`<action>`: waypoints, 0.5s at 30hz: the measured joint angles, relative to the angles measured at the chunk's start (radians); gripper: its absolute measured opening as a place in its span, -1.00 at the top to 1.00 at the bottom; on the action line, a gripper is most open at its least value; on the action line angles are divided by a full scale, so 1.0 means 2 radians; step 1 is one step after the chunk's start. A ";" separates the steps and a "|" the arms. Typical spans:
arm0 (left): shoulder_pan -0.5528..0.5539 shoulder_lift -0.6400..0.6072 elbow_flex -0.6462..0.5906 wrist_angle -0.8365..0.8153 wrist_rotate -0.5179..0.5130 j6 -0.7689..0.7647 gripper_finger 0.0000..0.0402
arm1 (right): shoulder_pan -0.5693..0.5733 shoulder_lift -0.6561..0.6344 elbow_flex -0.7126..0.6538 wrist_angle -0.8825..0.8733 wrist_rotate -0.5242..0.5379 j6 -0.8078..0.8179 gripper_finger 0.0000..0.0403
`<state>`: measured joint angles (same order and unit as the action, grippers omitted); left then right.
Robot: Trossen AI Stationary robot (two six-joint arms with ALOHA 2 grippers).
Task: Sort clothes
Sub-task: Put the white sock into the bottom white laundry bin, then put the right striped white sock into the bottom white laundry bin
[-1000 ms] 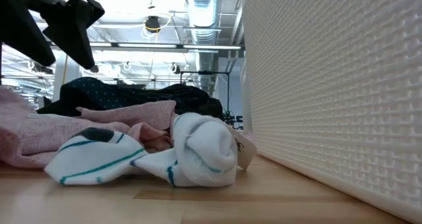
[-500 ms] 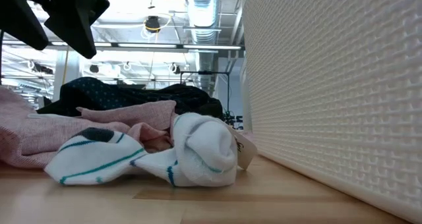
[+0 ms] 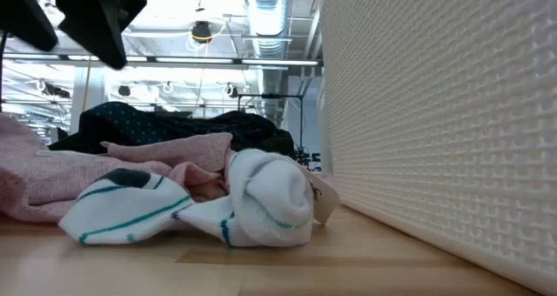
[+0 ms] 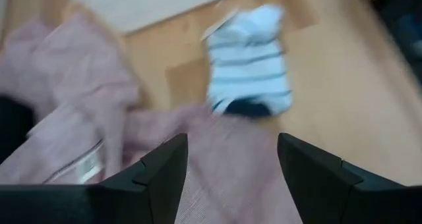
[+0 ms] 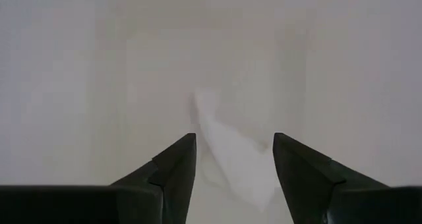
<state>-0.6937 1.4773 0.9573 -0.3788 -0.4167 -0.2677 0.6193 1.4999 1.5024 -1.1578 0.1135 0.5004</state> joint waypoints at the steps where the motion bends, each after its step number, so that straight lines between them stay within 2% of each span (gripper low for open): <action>1: 0.000 0.000 0.000 0.011 0.004 0.007 -0.14 | 0.002 -0.006 0.000 0.013 0.004 -0.005 -0.08; 8: 0.000 0.011 0.000 0.060 0.016 0.066 -0.14 | 0.009 -0.041 0.001 0.099 0.028 -0.064 -0.08; 15: 0.016 0.074 0.000 0.086 0.052 0.122 -0.14 | 0.007 -0.048 0.001 0.140 0.035 -0.104 -0.08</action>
<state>-0.6609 1.6257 0.9577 -0.2063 -0.3120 -0.0238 0.6327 1.4033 1.5036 -0.8776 0.1837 0.2921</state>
